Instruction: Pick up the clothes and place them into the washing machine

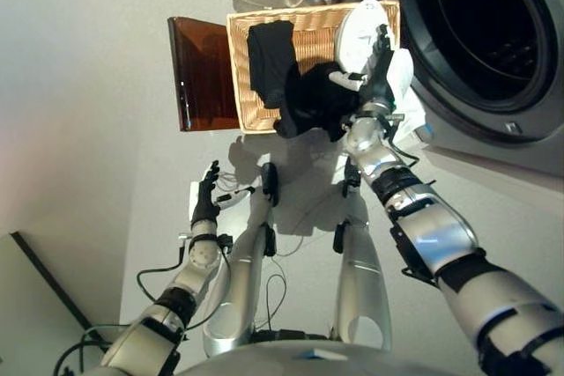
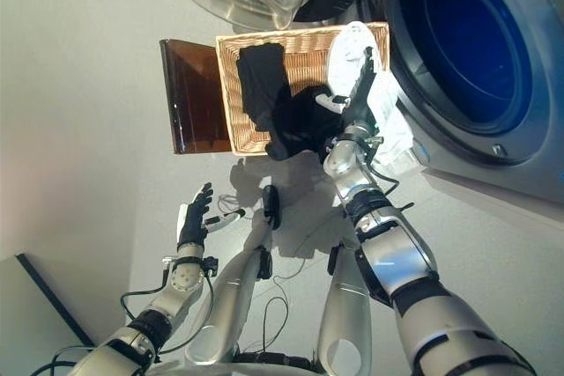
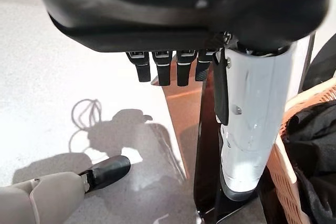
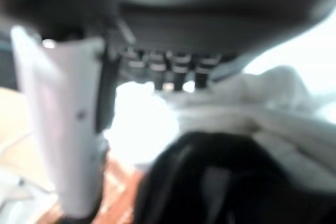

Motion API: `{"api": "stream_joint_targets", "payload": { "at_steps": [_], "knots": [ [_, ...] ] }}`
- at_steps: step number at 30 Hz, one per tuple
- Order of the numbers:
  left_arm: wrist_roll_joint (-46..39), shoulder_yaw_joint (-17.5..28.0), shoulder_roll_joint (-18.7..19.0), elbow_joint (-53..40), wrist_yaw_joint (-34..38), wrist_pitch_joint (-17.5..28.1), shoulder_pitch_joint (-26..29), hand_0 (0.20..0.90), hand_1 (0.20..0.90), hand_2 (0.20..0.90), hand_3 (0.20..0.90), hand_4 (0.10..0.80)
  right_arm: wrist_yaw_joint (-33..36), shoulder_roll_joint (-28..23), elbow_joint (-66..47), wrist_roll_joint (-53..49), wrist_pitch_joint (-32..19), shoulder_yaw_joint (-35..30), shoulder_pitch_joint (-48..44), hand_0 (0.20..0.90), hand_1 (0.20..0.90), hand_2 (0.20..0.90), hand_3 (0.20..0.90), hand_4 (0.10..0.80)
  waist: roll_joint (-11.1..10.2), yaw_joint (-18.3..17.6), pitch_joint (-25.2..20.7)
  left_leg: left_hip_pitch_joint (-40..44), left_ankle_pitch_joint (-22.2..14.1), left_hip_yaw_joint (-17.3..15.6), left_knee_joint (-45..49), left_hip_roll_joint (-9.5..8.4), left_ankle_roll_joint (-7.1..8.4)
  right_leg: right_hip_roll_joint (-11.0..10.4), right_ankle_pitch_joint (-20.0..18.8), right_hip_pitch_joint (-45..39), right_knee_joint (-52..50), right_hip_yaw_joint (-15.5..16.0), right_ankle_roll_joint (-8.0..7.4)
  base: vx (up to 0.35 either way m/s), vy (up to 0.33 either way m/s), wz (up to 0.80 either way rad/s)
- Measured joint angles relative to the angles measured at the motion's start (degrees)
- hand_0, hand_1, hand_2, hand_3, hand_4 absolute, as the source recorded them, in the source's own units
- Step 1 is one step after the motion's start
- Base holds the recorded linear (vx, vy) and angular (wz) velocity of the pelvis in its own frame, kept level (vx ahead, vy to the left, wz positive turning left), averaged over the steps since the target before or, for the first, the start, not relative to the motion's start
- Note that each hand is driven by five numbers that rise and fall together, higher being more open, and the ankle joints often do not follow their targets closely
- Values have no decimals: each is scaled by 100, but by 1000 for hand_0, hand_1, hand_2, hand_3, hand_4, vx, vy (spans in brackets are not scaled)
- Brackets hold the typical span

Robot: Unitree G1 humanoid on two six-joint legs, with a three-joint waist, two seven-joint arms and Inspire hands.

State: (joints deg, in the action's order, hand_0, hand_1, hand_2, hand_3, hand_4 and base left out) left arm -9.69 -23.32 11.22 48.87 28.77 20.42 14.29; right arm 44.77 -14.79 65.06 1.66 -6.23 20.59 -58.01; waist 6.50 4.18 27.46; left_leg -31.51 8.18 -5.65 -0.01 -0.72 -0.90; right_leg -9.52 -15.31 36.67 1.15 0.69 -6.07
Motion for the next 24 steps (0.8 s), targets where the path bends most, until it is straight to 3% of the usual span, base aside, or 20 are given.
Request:
{"api": "stream_joint_targets", "payload": {
  "at_steps": [12, 24],
  "knots": [
    [-132, -26, 193, -369, -53, 10, -48, 900, 900, 900, 900, 800, 17, -436, 766, -109, 15, -97, -803, 900, 900, 900, 900, 800, 24, 143, 204, -204, 9, 14, -4, -4, 3, -17, -2, 196, 4, 9, 1, -1, 2, 1],
    [-231, -40, 237, -585, -117, 10, -48, 900, 900, 900, 900, 800, 12, -523, 1214, -113, 254, -38, -1285, 900, 900, 900, 900, 800, 39, 161, 241, -313, 14, 28, -11, -7, 10, -36, 0, 304, -2, 13, 0, 0, 0, 0]
  ]
}}
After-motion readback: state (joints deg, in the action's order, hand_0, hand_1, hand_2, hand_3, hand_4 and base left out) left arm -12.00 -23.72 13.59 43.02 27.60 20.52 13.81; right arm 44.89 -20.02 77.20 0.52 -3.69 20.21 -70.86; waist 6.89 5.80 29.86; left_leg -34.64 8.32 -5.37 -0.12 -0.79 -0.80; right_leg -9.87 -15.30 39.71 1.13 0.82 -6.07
